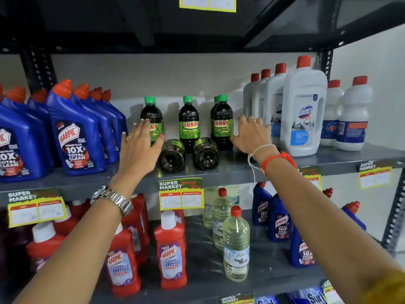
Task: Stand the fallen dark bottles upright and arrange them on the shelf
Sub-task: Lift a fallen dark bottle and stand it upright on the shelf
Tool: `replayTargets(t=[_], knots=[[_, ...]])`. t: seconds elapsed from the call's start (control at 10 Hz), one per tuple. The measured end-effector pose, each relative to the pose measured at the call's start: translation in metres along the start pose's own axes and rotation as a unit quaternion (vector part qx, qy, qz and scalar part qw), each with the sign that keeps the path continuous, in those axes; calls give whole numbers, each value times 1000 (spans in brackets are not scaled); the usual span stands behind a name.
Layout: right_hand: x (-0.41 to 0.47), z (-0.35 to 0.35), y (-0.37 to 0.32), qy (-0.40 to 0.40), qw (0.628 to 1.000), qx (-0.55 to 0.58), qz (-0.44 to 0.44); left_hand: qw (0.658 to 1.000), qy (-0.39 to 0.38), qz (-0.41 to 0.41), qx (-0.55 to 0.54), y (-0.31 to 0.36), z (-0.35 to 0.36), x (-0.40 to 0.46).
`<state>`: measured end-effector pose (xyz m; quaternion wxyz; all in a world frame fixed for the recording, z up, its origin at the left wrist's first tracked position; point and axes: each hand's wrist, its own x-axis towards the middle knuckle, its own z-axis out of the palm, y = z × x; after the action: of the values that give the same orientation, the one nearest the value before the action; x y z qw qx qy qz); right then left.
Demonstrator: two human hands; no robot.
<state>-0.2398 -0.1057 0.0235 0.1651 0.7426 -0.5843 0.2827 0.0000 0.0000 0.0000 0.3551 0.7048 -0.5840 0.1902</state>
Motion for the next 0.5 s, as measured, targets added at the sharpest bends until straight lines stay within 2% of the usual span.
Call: replayTargets(t=[0.1, 0.2, 0.3, 0.4, 0.5], knots=[[8, 4, 3, -62, 997, -14, 38, 999, -4, -45, -26, -21, 5, -10], [15, 9, 5, -114, 990, -46, 68, 990, -64, -100, -76, -38, 9, -22], [20, 20, 8, -153, 982, -73, 77, 990, -93, -88, -63, -45, 9, -25], [32, 34, 11, -142, 985, -65, 75, 986, -146, -74, 40, -54, 9, -24], [31, 29, 8, -168, 977, -91, 96, 961, -231, -41, 144, -65, 9, -20]])
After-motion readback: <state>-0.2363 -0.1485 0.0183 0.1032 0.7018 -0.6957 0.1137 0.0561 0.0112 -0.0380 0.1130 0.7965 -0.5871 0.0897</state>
